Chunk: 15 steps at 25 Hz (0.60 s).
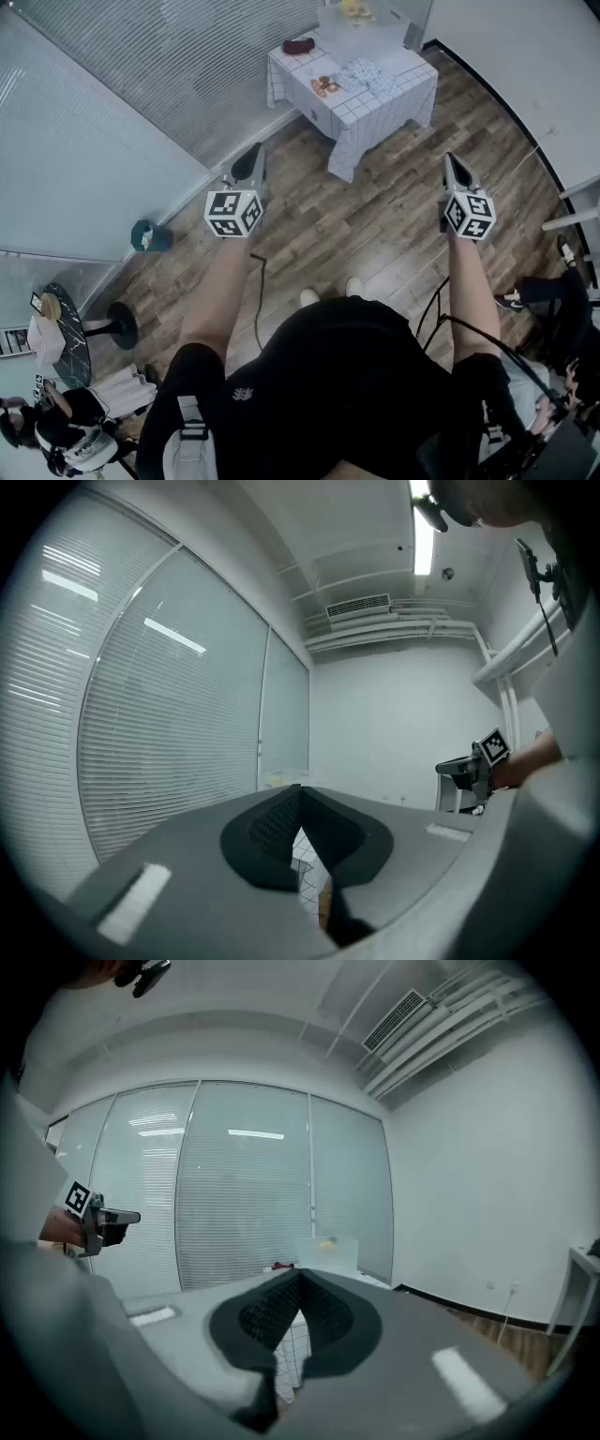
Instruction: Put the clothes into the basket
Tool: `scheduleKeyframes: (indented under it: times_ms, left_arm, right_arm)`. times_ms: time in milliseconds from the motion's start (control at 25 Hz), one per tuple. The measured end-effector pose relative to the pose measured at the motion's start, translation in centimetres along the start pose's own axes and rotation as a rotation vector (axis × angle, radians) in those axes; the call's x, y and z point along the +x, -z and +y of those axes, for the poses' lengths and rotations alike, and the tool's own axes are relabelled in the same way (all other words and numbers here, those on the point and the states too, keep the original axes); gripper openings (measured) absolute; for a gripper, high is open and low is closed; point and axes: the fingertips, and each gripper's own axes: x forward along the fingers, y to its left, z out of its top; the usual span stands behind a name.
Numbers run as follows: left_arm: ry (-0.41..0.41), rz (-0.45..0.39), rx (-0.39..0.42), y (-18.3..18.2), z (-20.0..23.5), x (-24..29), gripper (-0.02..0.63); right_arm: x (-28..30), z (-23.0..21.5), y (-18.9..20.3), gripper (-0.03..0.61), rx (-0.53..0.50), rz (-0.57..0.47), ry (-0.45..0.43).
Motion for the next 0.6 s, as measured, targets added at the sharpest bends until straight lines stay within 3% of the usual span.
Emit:
scheduleKeyframes:
  times_ms: [600]
  left_arm:
    - [-0.004, 0.014, 0.028, -0.3, -3.4, 4.1, 0.008]
  right_arm:
    - [1.5, -4.2, 2.2, 0.002, 0.005, 0.032, -0.010]
